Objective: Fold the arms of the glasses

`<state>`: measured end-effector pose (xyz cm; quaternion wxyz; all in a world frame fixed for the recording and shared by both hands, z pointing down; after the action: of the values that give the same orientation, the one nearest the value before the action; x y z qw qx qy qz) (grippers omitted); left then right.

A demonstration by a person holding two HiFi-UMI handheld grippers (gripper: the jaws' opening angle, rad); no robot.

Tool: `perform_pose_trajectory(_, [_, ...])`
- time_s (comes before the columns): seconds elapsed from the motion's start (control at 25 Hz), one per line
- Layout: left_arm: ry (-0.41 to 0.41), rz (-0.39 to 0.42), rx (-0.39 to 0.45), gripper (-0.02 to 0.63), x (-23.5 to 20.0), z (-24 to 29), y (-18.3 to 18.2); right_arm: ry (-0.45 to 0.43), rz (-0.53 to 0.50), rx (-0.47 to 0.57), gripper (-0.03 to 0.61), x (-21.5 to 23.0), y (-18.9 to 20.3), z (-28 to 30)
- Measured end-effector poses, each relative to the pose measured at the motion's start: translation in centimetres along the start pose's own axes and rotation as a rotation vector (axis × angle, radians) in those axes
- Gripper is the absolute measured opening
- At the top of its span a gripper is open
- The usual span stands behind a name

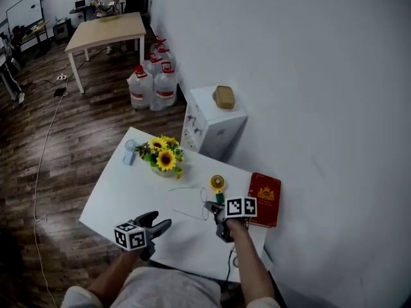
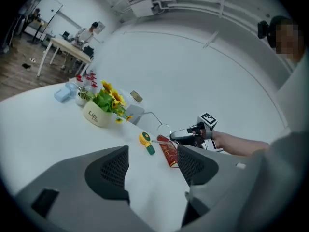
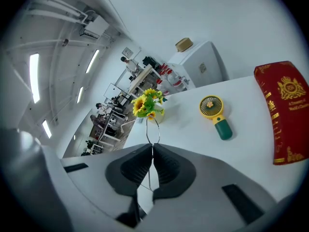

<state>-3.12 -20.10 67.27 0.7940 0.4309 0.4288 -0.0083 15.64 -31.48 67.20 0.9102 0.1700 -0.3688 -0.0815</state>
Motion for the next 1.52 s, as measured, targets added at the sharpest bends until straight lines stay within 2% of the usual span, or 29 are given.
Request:
perform_pose_trajectory(0.12, [0.09,-0.105,-0.003,0.286,0.9,1.1,0.5,0.016,-0.003,0.031,0.014,-0.9,0.0,-0.6])
perform_pose_trajectory(0.2, [0.158,-0.192,0.004,0.223,1.6,1.5,0.9,0.024,-0.002,0.042,0.014,-1.3,0.2,-0.7])
perform_pose_trajectory(0.28, [0.204,-0.27,0.019,0.202,2.2,2.0,1.1,0.029,0.005,0.05,0.014,-1.5,0.6,-0.7])
perform_pose_trajectory(0.44, [0.219,-0.398,0.068,0.173,2.8,2.8,0.9,0.028,0.03,0.069,0.014,-1.7,1.0,-0.6])
perform_pose_trajectory(0.52, [0.226,-0.434,0.089,0.152,3.0,3.0,0.9,0.03,0.036,0.072,0.014,-1.8,1.3,-0.5])
perform_pose_trajectory(0.8, [0.228,-0.474,0.117,0.077,3.4,3.9,0.5,0.03,0.048,0.085,0.015,-2.1,1.7,-0.6])
perform_pose_trajectory(1.0, [0.227,-0.463,0.102,0.026,3.2,4.1,0.3,0.031,0.052,0.09,0.015,-2.1,2.1,-0.8])
perform_pose_trajectory(1.52, [0.228,-0.409,0.006,0.02,3.7,5.8,-0.3,0.044,-0.061,0.01,0.014,-3.5,3.9,-0.4])
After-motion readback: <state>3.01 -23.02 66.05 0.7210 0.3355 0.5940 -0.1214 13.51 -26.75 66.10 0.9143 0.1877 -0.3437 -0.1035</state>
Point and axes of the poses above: the fingertips, and each gripper's own axes: z forward along the fingers, x to its right, y out of its underside, the point moved 3 cm from there along -z, backward along the fingers, and after that the axes turned 3 degrees about y, right-handed, at the moved point
